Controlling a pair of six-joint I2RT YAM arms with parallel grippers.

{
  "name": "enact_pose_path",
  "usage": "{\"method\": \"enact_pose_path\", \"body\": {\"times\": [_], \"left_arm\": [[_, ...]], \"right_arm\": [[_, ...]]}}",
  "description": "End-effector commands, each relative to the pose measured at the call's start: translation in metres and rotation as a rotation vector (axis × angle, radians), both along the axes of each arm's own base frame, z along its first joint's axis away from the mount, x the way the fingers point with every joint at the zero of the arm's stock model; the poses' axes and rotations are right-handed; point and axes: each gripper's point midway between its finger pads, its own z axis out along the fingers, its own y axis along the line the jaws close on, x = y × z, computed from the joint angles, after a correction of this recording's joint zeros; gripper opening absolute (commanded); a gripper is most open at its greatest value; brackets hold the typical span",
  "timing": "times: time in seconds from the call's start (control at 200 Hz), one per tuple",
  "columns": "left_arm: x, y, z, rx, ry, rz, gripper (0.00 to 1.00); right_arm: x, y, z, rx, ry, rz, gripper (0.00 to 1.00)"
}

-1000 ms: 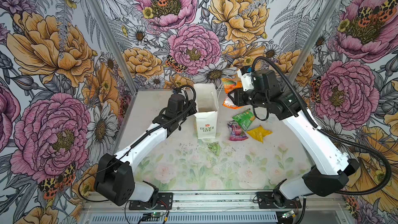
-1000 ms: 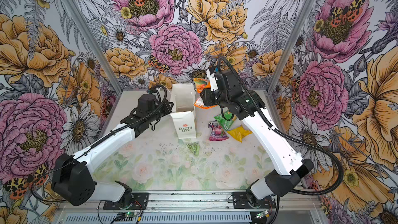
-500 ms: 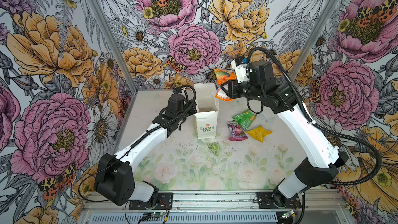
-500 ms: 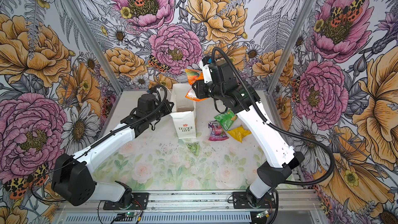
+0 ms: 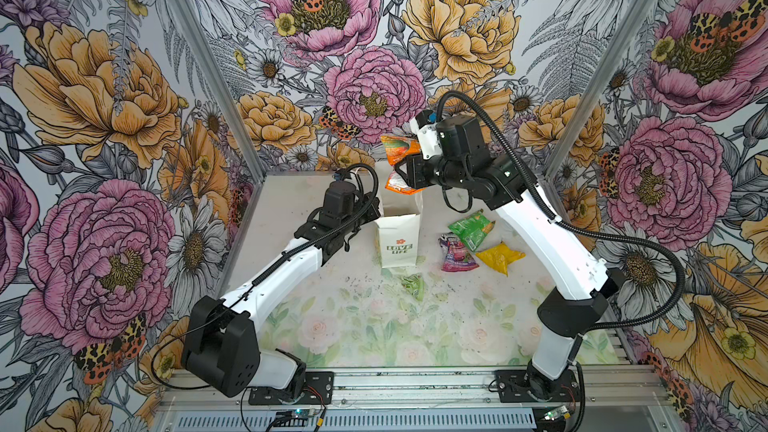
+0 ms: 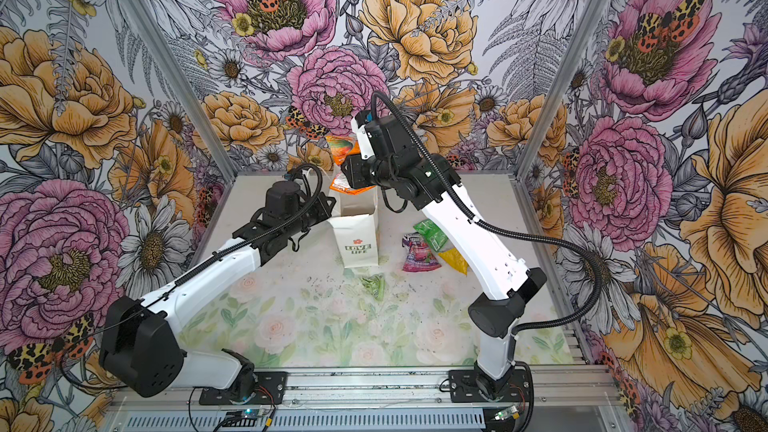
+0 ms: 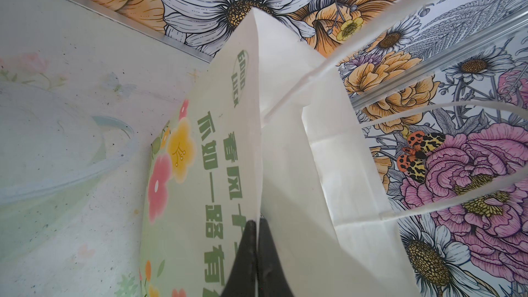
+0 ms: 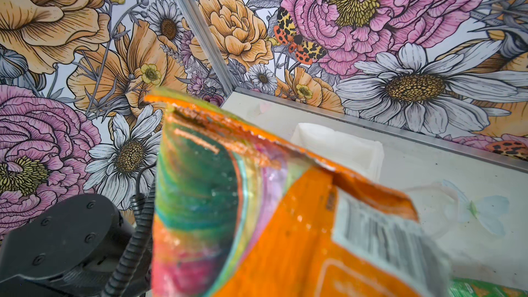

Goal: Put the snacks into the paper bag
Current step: 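Lift the orange packet with the right gripper toward the paper bag, then lower the orange packet into the paper bag held by the left gripper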

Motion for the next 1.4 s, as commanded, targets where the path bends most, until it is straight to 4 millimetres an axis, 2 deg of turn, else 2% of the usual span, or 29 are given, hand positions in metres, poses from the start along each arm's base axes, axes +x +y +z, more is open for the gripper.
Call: {"method": "enact_pose_path", "body": {"times": [0.0,0.635,1.111,1.396], "left_arm": [[-0.003,-0.005,0.011,-0.035,-0.037,-0.024,0.0],[-0.002,-0.005,0.011,-0.041,-0.036,-0.028,0.0],[-0.001,-0.006,0.01,-0.041,-0.035,-0.029,0.0],[-0.001,-0.005,0.01,-0.04,-0.033,-0.027,0.0]], "right_arm": [[0.004,0.01,0.024,0.084,-0.049,0.01,0.42],[0.034,0.033,-0.025,0.075,0.051,-0.043,0.42],[0.053,0.036,-0.06,0.007,0.081,-0.085,0.42],[0.063,0.031,-0.078,-0.021,0.104,-0.11,0.43]]}}
